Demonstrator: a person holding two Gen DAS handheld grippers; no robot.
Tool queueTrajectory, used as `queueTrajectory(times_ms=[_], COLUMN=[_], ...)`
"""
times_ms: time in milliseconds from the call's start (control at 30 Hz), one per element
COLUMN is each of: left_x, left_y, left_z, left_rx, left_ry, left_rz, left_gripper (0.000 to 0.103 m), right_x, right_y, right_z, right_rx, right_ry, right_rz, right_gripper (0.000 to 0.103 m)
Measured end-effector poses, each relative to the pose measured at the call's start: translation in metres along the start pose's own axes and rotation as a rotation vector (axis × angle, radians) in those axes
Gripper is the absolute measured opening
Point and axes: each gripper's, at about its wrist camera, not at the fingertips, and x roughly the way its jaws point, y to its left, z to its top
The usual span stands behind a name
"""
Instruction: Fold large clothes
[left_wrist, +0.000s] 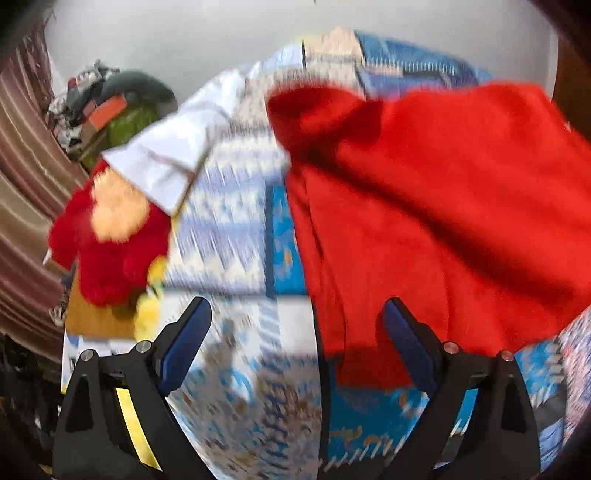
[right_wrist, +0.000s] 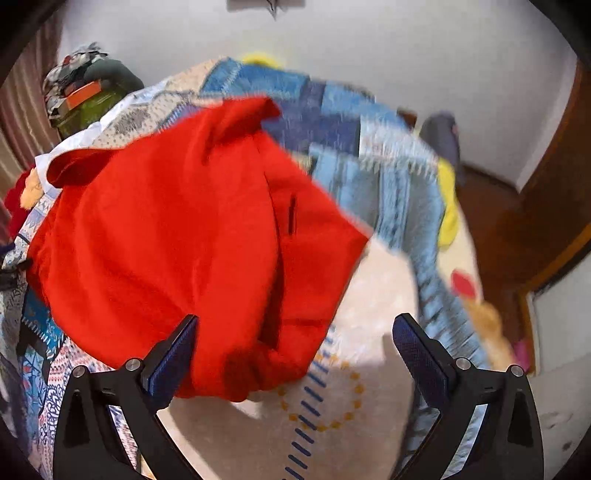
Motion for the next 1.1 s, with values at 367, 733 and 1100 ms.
queueTrajectory(times_ms=[367, 733, 1100], left_x=[0.082, 0.132, 0.045], left_y=[0.005, 0.069, 0.029], left_z=[0.11, 0.18, 0.105], left_rx=[-0.072, -0.268, -0.126], left_ry=[0.055, 0.039, 0.015], left_rz=[0.008, 0.301, -0.081], left_gripper=[0.095, 0.092, 0.088], right_x=[0.085, 0.14, 0.042], right_y=[0.064, -0.043, 0.059], right_z=[0.13, 0.163, 0.097], right_rx=[-0.085, 0.126, -0.2], right_ry=[0.04, 0.038, -0.096], right_rz=[0.089, -0.399, 0.002], right_gripper=[0.102, 0.099, 0.1])
